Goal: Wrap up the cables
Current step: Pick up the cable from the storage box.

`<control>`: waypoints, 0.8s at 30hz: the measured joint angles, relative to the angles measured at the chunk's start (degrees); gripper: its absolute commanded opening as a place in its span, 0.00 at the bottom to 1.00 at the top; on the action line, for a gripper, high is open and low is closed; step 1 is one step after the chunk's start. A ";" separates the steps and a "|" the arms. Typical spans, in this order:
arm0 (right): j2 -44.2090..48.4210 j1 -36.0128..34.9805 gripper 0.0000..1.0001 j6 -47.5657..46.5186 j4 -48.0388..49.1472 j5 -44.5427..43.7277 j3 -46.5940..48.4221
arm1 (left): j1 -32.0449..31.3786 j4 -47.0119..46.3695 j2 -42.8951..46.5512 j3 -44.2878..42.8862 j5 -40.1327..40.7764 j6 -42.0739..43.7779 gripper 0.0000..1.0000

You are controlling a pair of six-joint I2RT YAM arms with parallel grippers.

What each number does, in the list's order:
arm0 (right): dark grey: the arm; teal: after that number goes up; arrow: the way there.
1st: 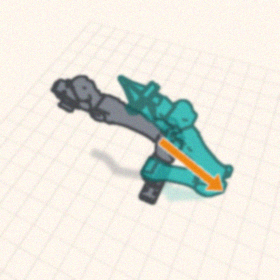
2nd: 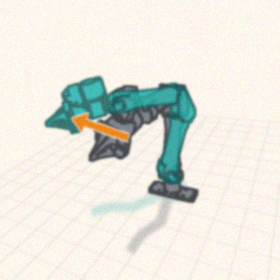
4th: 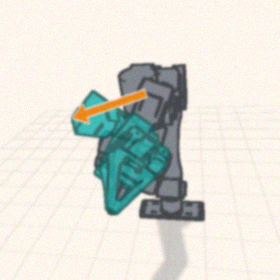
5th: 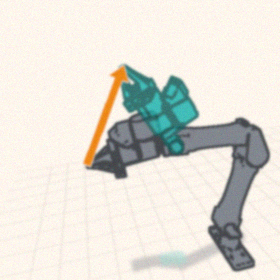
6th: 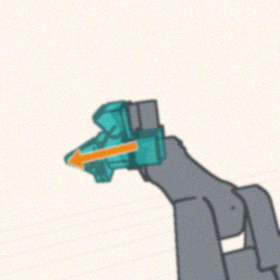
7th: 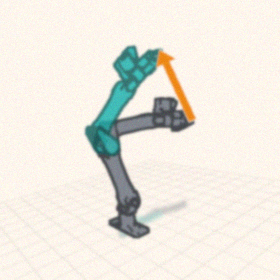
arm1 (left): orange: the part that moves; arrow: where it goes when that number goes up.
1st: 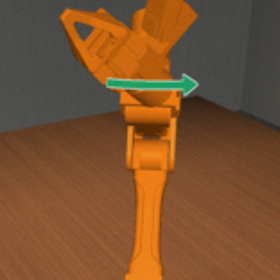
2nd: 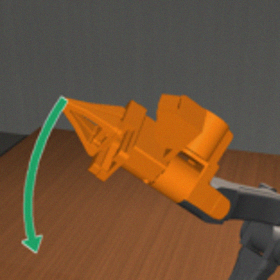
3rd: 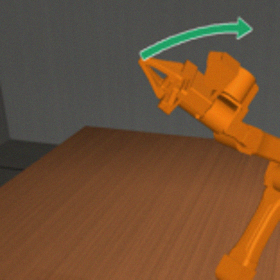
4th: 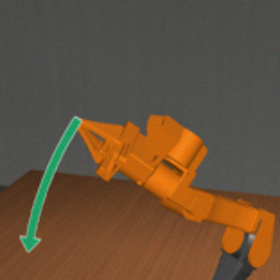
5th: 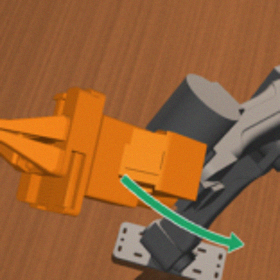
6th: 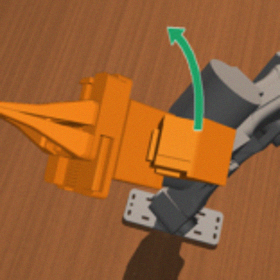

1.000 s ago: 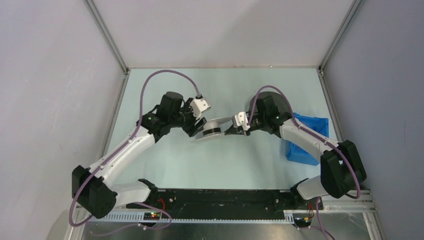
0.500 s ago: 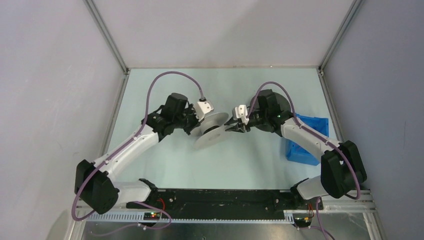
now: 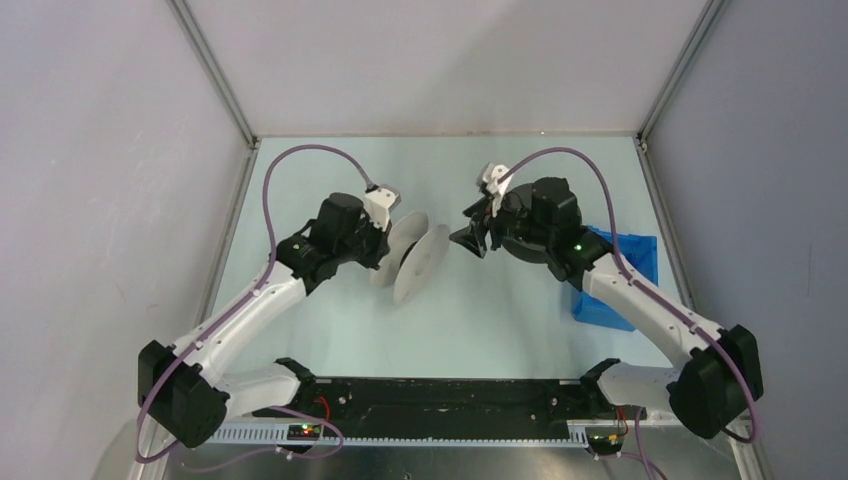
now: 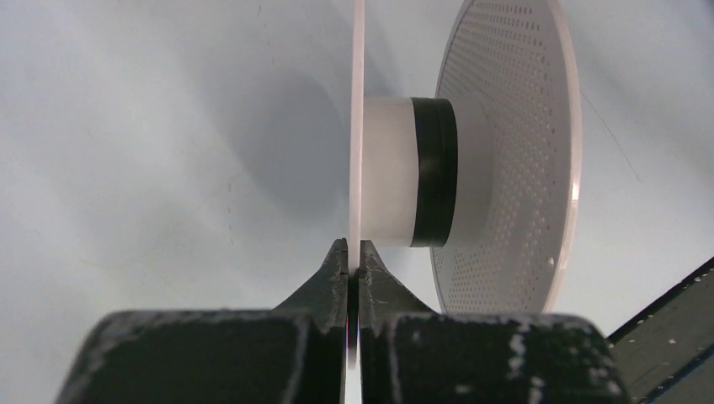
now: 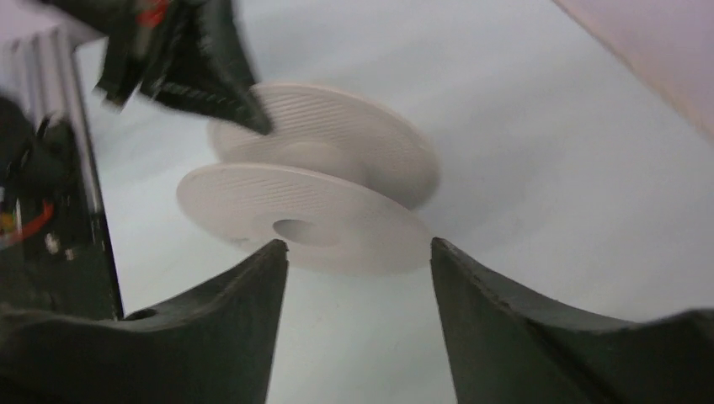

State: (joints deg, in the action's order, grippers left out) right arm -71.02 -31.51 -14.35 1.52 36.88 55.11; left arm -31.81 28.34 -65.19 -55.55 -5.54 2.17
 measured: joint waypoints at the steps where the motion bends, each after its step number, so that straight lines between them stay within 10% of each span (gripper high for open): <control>1: 0.92 -0.44 0.73 3.23 -0.55 -3.87 0.00 | 0.02 0.04 -0.02 0.55 0.55 -1.73 0.02; 10: 16.28 11.89 0.79 30.97 -16.57 -31.58 0.00 | 0.09 2.82 -0.79 1.33 2.21 -10.03 0.44; 24: 10.86 43.32 0.63 56.98 -33.24 -42.71 -1.86 | 0.07 4.02 3.48 1.33 1.75 -10.56 0.45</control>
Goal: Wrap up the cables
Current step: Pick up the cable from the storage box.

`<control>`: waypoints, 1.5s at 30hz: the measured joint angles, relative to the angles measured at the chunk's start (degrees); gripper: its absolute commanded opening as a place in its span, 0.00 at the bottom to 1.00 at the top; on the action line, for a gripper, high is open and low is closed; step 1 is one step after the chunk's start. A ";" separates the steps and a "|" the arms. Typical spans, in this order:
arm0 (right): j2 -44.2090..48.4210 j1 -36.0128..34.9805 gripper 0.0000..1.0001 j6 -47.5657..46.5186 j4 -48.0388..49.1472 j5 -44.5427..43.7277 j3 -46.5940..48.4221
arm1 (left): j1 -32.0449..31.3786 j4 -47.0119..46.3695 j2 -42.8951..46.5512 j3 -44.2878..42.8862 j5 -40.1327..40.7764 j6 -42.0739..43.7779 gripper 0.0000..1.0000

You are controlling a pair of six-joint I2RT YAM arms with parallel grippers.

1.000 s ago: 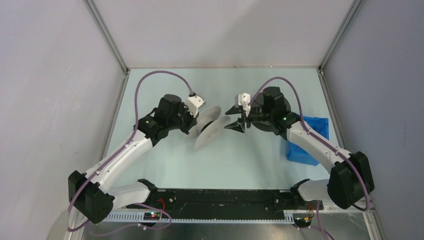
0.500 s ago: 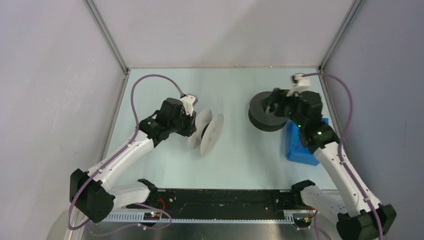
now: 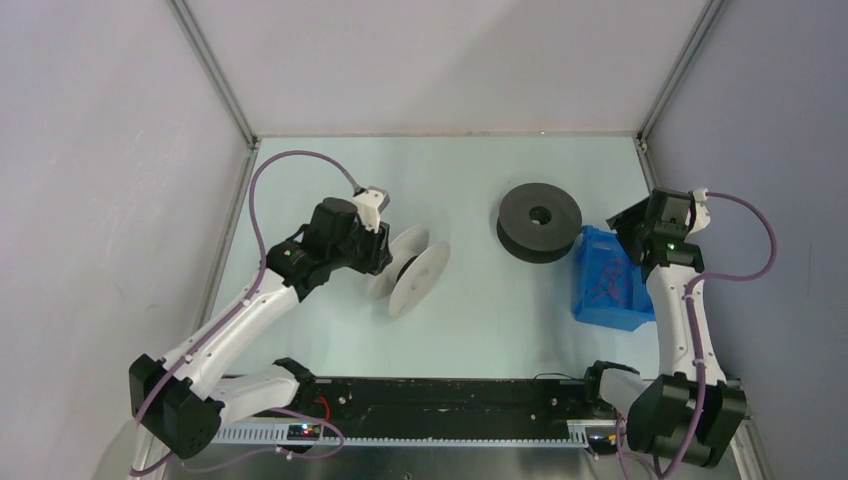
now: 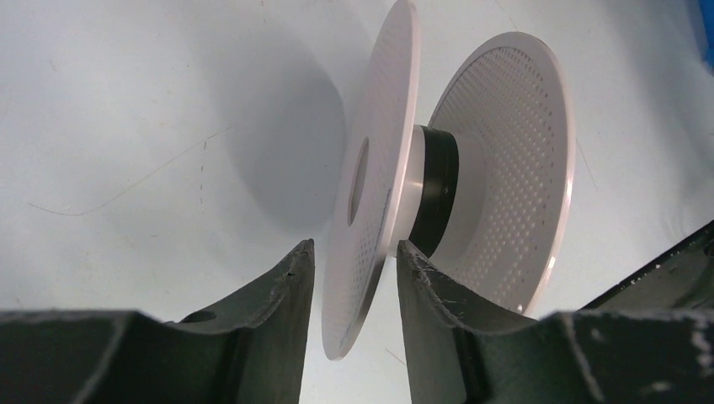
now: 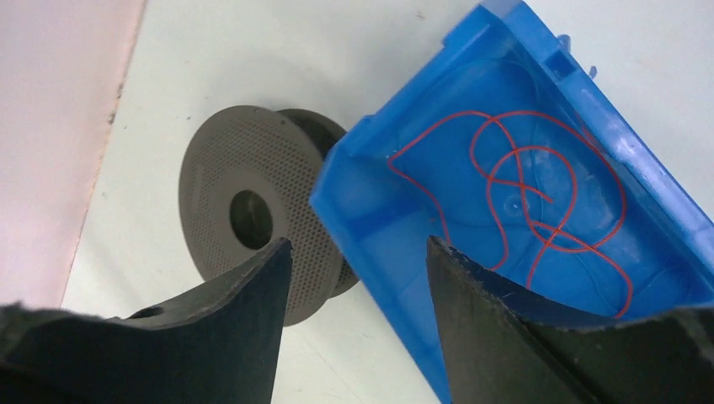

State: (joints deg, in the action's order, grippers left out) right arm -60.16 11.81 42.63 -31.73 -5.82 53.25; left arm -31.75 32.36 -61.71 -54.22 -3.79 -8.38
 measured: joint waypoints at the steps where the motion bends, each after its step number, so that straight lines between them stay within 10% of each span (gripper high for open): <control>1: -0.92 0.59 0.61 0.94 0.20 -0.24 -0.44 | 0.00 0.09 -0.09 0.02 -0.13 -0.02 0.44; 45: -22.49 2.75 0.39 18.05 36.06 3.21 -18.05 | 0.00 1.25 -0.98 0.02 -1.14 -0.04 0.43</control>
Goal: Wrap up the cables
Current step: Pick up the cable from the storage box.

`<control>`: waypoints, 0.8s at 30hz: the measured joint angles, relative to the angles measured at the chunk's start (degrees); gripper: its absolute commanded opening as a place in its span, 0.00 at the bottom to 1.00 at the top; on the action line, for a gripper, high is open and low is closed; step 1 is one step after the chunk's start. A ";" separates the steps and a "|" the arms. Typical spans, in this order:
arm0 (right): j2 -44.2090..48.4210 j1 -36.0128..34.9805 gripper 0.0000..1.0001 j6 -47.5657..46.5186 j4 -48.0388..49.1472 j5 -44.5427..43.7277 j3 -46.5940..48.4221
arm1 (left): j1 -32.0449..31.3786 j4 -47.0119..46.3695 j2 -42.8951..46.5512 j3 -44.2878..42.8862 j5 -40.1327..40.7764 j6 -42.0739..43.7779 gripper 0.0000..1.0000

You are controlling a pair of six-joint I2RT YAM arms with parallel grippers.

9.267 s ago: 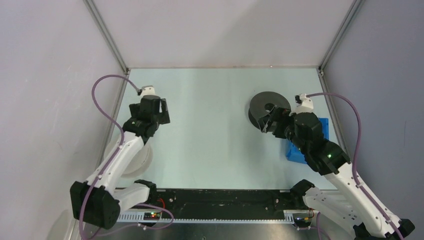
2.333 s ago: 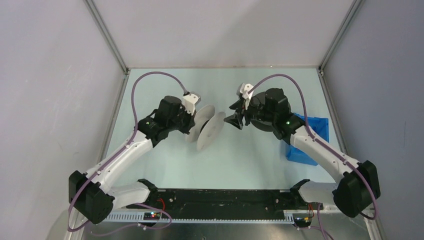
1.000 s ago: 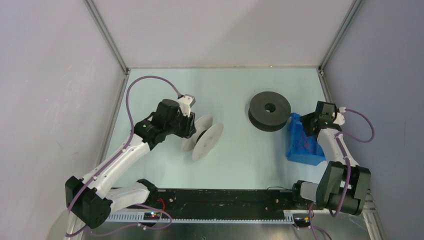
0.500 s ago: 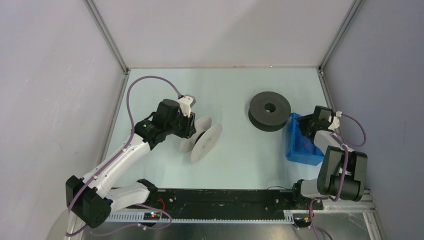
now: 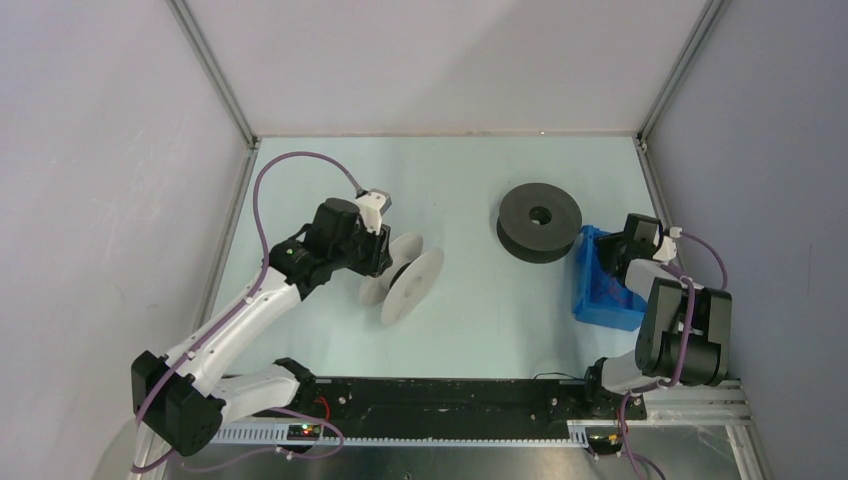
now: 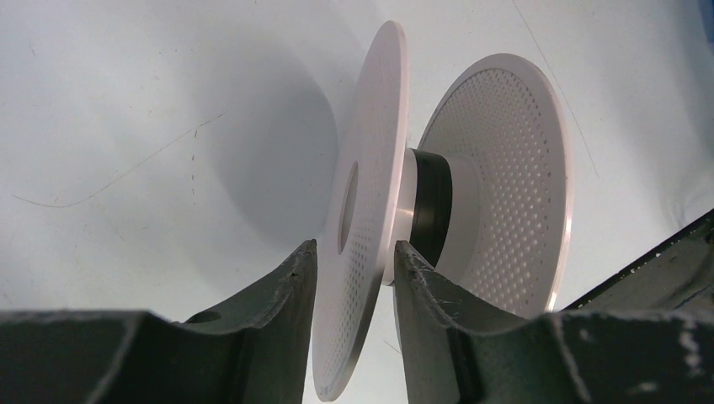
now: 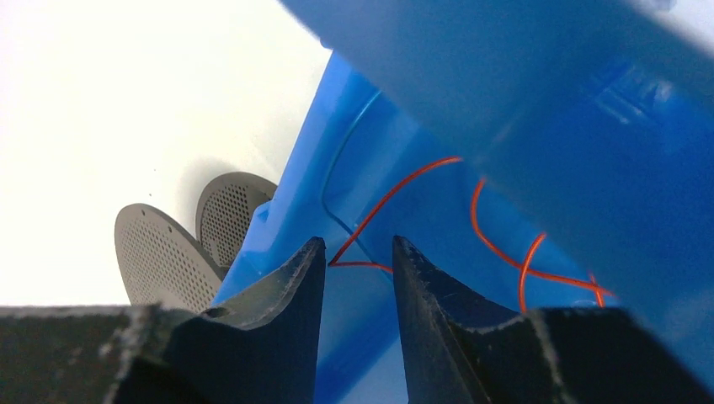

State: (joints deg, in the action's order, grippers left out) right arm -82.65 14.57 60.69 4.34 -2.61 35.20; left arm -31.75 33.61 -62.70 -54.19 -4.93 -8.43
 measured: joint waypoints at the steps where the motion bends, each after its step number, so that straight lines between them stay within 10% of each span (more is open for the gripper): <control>1: -0.44 0.04 0.39 0.11 0.33 -0.22 0.00 | 0.02 0.00 0.00 0.00 0.00 0.00 0.43; 9: -2.69 0.09 0.29 0.28 4.48 -1.07 0.00 | 0.02 0.02 0.00 0.00 0.00 0.00 0.43; 14: -2.99 0.13 0.01 0.13 5.09 -0.96 0.00 | 0.00 0.00 0.00 0.00 0.00 0.00 0.43; 24: 2.47 0.24 0.00 -1.75 2.45 -1.29 -0.33 | 0.00 0.00 0.00 0.00 0.00 0.00 0.43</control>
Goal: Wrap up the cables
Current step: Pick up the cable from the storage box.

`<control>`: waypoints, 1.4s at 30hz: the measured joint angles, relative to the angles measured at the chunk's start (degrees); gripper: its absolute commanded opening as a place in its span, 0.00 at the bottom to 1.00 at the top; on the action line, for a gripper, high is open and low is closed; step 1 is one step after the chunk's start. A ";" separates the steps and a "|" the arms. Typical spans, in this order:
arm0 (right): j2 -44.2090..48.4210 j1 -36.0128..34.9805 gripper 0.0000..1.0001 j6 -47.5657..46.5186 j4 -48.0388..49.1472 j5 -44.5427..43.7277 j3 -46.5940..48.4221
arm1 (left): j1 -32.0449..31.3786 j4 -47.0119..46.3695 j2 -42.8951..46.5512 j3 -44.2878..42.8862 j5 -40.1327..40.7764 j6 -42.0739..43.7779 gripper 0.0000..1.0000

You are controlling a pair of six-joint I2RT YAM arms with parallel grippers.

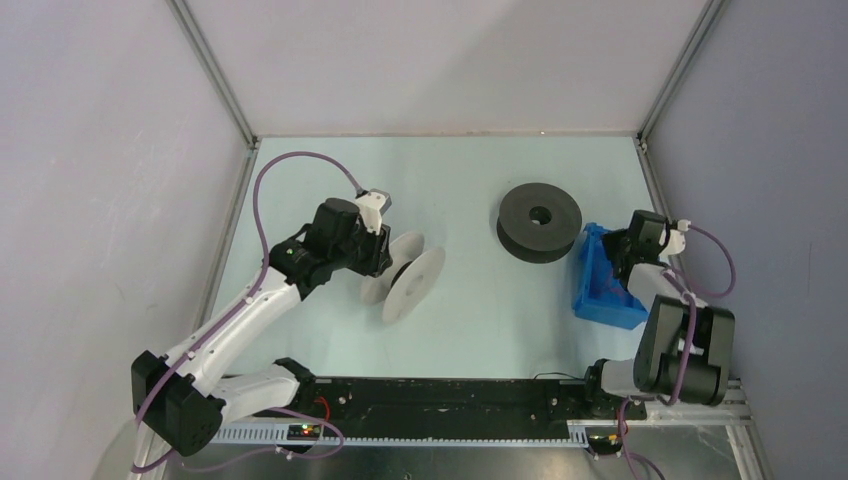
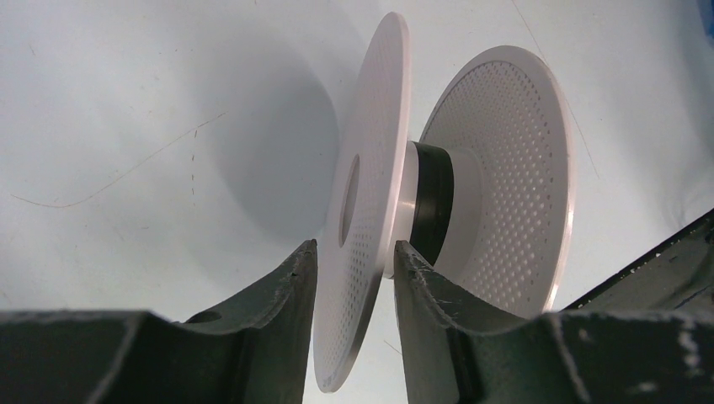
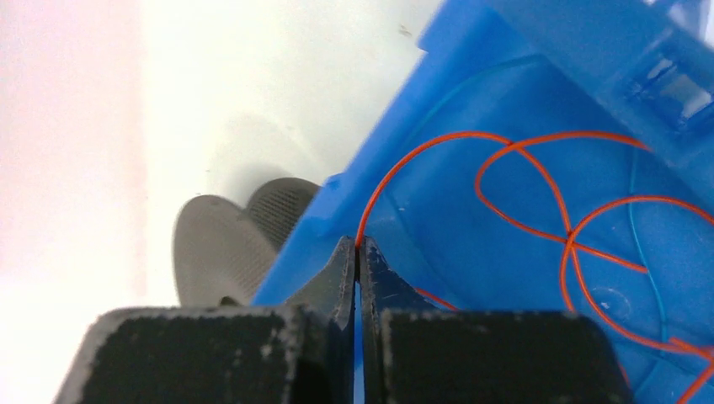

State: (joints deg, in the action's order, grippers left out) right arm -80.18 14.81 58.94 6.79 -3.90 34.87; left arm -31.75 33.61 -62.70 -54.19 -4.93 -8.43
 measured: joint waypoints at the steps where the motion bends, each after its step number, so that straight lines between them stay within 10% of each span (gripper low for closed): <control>1: 1.73 0.00 0.00 -0.59 -0.50 -0.26 0.00 | 0.02 0.00 0.00 0.00 0.00 0.02 0.43; 17: 25.90 0.00 0.00 -20.90 -5.84 -1.70 13.16 | 0.00 0.02 0.00 0.00 -0.85 0.02 0.43; 28: 24.81 -0.59 0.00 -27.47 -0.42 9.11 35.34 | 0.00 0.02 0.13 0.00 -1.53 0.42 0.44; 42: 14.53 -26.32 0.00 -37.20 -8.55 22.40 54.82 | 0.02 0.02 2.95 0.00 -1.27 0.50 0.47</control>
State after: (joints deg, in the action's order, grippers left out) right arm -65.65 -11.51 21.74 -1.76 18.50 89.69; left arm -31.73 33.63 -59.75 -54.19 -6.20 -7.92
